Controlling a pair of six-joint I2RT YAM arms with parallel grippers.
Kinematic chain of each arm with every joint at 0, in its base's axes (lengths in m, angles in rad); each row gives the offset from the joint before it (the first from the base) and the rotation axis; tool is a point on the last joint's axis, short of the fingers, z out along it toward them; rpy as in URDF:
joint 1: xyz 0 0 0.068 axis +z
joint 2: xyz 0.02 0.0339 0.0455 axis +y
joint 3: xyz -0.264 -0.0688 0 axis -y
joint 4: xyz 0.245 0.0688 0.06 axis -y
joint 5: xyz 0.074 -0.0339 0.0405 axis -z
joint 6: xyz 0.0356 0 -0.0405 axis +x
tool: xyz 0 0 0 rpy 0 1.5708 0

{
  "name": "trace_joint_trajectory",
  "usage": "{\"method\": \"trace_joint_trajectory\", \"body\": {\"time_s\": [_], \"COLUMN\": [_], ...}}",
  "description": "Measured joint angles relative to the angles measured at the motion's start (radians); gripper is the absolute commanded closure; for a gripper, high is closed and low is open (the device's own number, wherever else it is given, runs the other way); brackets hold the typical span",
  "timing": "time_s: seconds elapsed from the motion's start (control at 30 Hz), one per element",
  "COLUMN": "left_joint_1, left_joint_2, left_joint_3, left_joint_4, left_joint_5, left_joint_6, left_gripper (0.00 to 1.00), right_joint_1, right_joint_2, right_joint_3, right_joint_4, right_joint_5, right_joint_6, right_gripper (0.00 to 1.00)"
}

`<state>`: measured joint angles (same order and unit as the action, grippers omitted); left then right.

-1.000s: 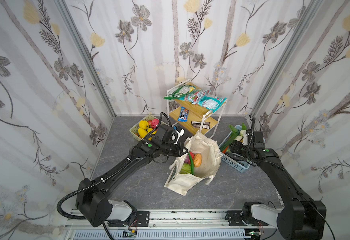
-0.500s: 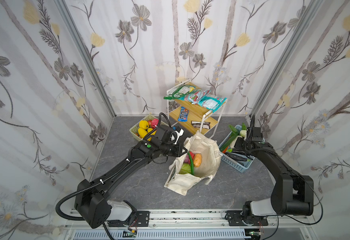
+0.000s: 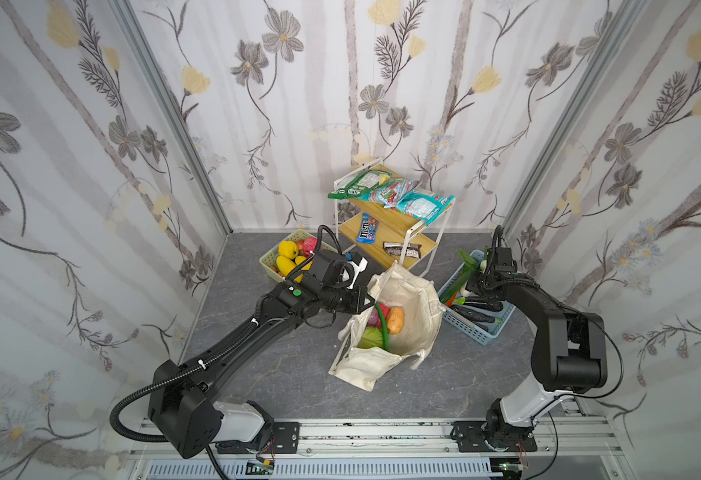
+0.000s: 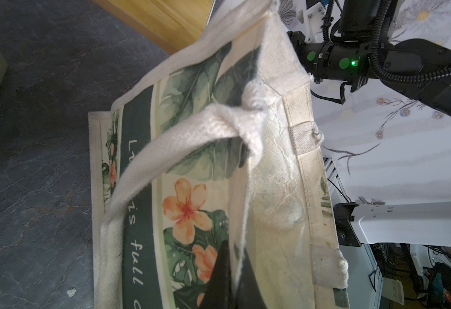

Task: Place the food into the grocery bag and tie it
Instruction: 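Lift the right gripper out of the bag back over the blue basket, then lower the right gripper into the basket and close on the white gourd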

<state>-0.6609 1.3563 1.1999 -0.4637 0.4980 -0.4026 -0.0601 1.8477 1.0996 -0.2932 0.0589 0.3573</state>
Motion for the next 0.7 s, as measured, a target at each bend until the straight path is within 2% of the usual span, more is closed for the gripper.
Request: {"method": "trace_joint_trajectory", "body": {"time_s": [0.27,0.7], "left_joint_1": [0.000,0.000], "left_joint_2": [-0.001,-0.001], "left_joint_3": [0.000,0.002], "left_joint_4": [-0.004,-0.007], "left_joint_5": [-0.001,-0.001], "left_joint_6": [0.003,0.003], "left_gripper": [1.00,1.00], "right_joint_1": [-0.006,-0.011], "right_joint_2": [0.051,0.114], "right_joint_3": [0.028,0.037], "right_joint_4": [0.037,0.072], "right_joint_5": [-0.025,-0.076], "right_joint_6": [0.011,0.095], "right_gripper": [0.42,0.41]}}
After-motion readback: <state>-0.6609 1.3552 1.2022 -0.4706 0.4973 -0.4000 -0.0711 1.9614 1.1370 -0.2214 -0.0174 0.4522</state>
